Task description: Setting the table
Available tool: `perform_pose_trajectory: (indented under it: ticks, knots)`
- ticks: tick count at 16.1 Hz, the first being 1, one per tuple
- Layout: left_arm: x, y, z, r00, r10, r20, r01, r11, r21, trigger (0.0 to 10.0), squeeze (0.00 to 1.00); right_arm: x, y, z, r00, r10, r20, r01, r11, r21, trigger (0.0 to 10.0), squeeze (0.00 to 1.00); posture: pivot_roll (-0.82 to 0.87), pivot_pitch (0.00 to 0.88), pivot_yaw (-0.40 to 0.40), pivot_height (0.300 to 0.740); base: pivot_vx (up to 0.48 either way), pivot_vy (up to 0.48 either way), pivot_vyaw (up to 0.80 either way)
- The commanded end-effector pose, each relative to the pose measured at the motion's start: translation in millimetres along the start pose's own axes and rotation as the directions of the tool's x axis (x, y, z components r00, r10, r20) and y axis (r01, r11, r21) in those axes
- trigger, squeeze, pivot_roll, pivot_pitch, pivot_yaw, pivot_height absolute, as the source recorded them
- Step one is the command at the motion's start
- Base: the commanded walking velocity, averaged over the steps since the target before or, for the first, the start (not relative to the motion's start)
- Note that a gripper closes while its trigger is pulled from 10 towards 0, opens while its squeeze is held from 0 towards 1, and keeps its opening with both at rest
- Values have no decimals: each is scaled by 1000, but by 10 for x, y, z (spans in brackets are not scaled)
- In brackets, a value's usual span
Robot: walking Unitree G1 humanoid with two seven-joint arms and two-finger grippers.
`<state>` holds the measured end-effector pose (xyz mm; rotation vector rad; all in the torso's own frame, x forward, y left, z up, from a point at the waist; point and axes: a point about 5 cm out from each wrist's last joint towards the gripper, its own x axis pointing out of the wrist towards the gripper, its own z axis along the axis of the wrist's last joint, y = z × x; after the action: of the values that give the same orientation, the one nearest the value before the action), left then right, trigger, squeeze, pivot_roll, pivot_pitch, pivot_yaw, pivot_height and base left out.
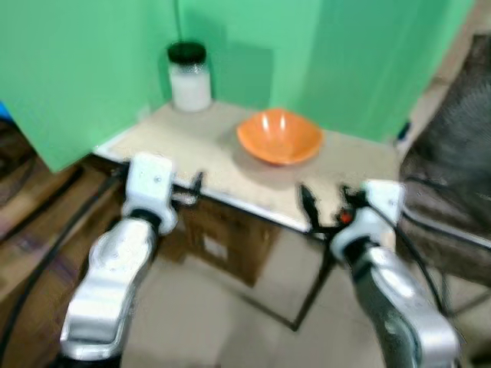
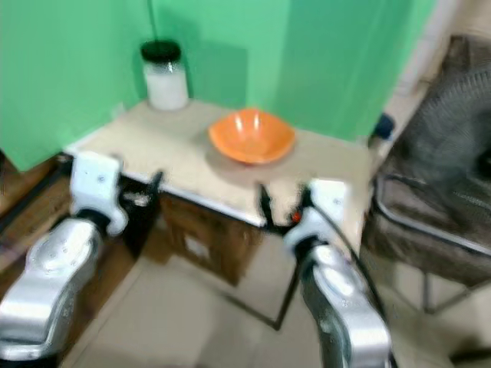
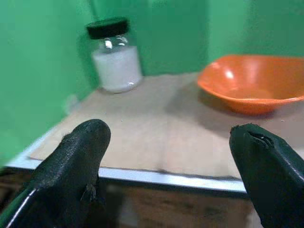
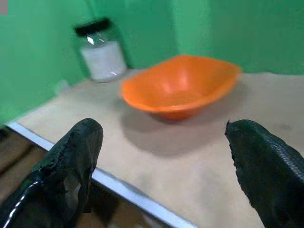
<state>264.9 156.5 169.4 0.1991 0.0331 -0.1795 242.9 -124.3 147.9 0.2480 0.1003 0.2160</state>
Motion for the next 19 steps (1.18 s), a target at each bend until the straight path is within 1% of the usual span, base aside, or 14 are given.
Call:
perform_pose_trajectory:
  ticks: [1,12,15,16,17,18,19]
  knots:
    - [6,-69,47,999,-27,20,27,1000,-2,10000,0,-28,-100,-15,999,-45,-13,45,999,-3,10000,0,97,0,-4,740,326,0,0]
    - [-21,-83,37,999,-48,13,48,999,16,10000,0,18,-84,-19,999,-47,-18,48,999,13,10000,0,113,0,-13,740,320,0,0]
    - [-30,-90,46,998,-58,14,58,998,20,10000,0,89,-98,-29,996,-85,-27,85,996,12,10000,0,124,0,-14,740,317,0,0]
    - [-32,-94,43,998,-64,12,64,998,21,10000,0,125,-112,-25,993,-111,-32,112,993,30,10000,0,126,0,-15,740,319,0,0]
    - [-44,-133,23,994,-111,2,111,993,32,10000,0,221,-130,4,989,-137,-58,142,986,84,10000,0,128,0,-15,740,0,0,0]
    - [-56,-162,24,990,-144,7,144,989,37,10000,0,255,-122,32,992,-115,-59,121,986,114,10000,0,128,0,-15,740,0,0,0]
    - [-77,-210,26,981,-196,13,195,980,45,10000,0,302,-140,76,992,-107,-63,116,981,159,10000,839,128,0,-17,740,0,0,0]
